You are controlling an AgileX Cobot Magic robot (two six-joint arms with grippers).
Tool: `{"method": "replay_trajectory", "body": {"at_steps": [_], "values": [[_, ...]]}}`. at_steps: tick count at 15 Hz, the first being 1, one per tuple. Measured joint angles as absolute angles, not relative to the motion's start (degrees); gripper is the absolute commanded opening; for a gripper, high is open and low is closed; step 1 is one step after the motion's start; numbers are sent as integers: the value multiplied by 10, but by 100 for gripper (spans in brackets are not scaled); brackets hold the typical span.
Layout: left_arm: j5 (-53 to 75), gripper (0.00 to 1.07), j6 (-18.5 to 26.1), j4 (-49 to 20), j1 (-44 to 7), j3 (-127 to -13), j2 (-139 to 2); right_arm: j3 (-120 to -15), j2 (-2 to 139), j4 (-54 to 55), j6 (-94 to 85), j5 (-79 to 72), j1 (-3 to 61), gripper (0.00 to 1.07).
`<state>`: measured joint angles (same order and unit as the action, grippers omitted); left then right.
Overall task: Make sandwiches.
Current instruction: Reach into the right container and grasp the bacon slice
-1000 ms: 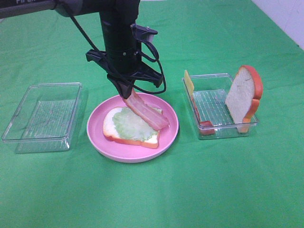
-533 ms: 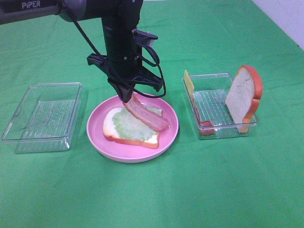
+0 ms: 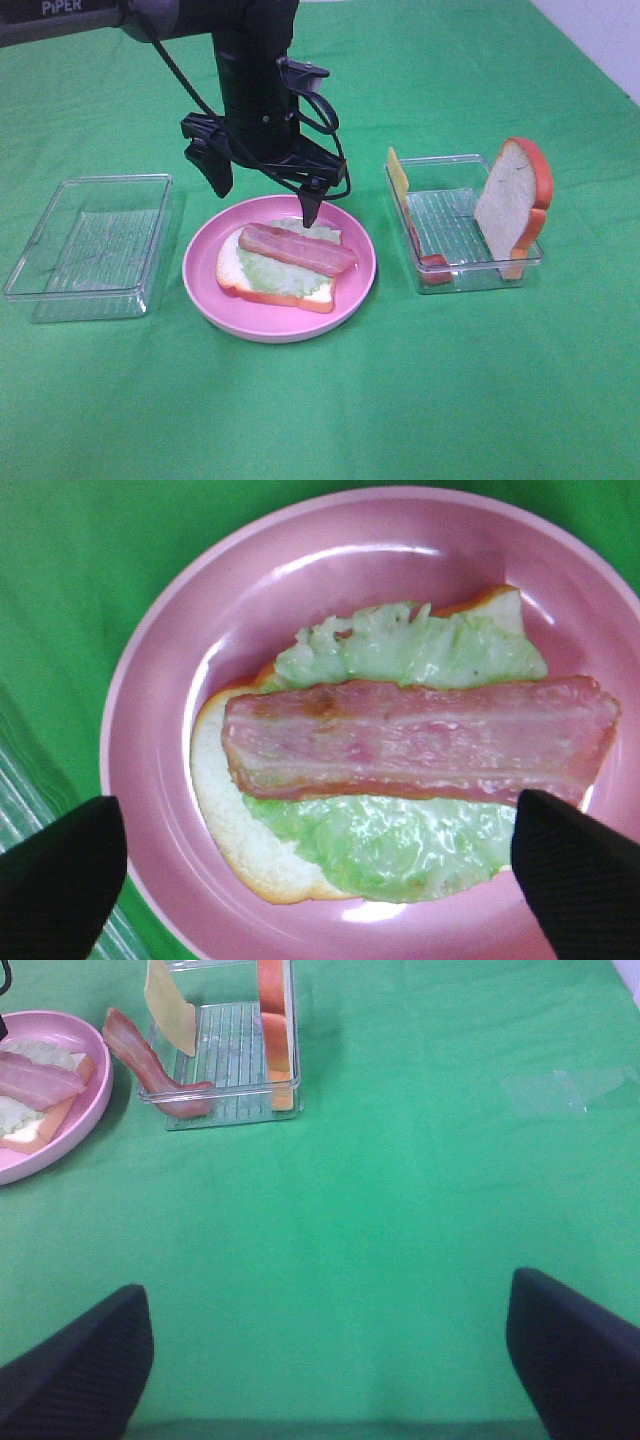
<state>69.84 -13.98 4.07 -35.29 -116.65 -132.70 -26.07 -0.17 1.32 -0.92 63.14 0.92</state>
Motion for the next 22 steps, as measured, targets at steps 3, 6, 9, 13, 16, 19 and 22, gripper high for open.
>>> {"method": "replay_trajectory", "body": {"at_steps": [3, 6, 9, 13, 16, 19, 22], "values": [[698, 102, -102, 41, -311, -1167, -1267, -261, -2, 13, -9, 631, 9, 92], [699, 102, -80, 41, -181, -1167, -1226, -261, -2, 13, -9, 631, 9, 92], [699, 101, -50, 29, -87, -1167, -1208, -261, -2, 13, -9, 631, 9, 92], [700, 101, -37, 8, -69, -1110, -1130, -261, -2, 13, -9, 631, 9, 92], [700, 101, -44, 18, -69, -982, -1019, -261, -2, 13, -9, 631, 9, 92], [683, 100, -48, 21, -69, -823, -859, -261, -2, 13, -9, 631, 9, 92], [673, 100, -44, 22, -69, -724, -702, -261, -2, 13, -9, 631, 9, 92]]}}
